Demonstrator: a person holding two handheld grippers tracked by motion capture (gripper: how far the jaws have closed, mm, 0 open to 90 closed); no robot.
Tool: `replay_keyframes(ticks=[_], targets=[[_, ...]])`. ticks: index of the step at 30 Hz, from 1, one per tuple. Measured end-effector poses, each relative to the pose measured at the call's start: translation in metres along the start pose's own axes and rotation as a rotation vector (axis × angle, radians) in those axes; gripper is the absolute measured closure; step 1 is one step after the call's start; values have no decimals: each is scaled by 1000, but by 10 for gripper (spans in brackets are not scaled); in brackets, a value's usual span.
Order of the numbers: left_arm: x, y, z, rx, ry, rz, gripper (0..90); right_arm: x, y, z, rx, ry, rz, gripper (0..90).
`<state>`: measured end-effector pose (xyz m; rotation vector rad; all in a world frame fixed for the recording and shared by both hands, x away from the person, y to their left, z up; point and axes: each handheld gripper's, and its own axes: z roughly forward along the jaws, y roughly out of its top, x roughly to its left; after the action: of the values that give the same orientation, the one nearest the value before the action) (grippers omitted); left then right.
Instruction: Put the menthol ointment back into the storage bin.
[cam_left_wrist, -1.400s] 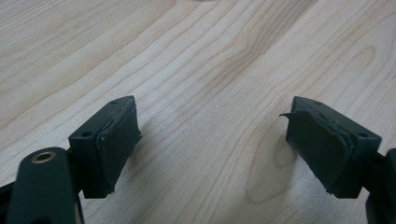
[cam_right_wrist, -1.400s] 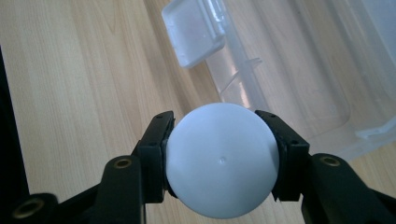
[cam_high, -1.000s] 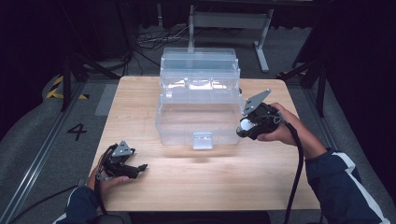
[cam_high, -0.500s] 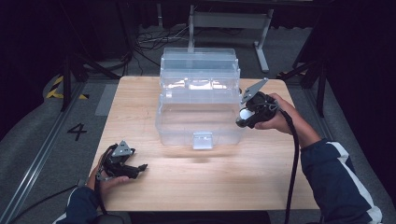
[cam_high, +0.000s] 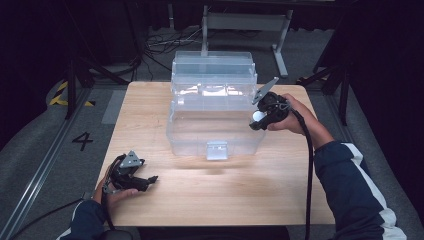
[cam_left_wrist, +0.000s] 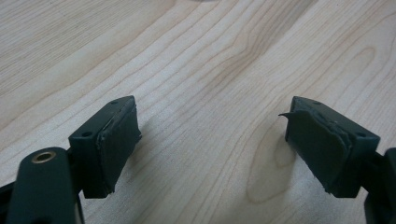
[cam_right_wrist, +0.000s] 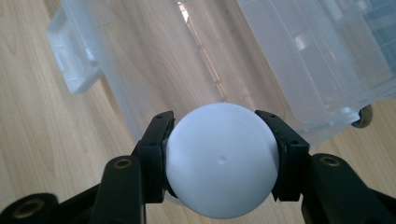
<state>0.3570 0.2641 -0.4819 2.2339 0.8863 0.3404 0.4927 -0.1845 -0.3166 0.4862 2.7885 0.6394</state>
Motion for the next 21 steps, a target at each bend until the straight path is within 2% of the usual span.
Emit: replay_keyframes(ticks=[4, 11, 21], targets=[[0, 0, 0, 0, 0, 0, 177, -7, 1, 12, 19, -4, 6, 504], [0, 0, 0, 0, 0, 0, 177, -18, 4, 35, 61, 2, -15, 504], [0, 0, 0, 0, 0, 0, 177, -21, 4, 64, 124, 32, -31, 504]])
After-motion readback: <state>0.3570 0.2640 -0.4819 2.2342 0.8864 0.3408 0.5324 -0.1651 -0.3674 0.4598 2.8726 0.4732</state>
